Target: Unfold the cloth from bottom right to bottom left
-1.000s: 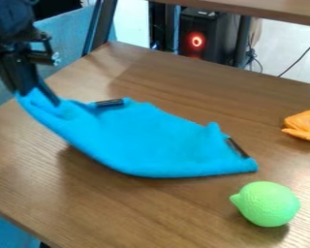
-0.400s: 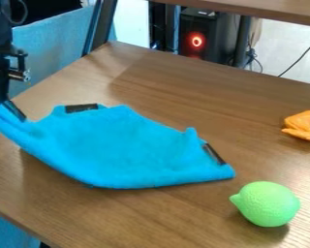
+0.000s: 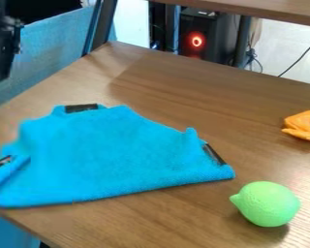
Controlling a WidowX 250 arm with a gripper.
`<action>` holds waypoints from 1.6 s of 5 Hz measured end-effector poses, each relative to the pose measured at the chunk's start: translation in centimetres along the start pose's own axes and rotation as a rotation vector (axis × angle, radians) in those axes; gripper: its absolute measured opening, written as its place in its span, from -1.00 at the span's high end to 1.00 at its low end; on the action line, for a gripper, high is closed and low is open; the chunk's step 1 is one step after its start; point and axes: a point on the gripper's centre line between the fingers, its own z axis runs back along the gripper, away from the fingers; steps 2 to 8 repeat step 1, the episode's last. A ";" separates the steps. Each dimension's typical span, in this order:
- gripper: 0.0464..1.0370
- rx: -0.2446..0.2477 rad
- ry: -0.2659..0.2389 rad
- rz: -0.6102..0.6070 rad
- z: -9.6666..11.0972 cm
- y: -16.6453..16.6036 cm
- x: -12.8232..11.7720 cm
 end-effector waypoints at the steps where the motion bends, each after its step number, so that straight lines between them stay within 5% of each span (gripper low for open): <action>1: -0.93 0.061 -0.031 0.005 2.1 0.6 0.4; 8: -0.93 0.061 -0.031 0.005 2.1 0.6 0.4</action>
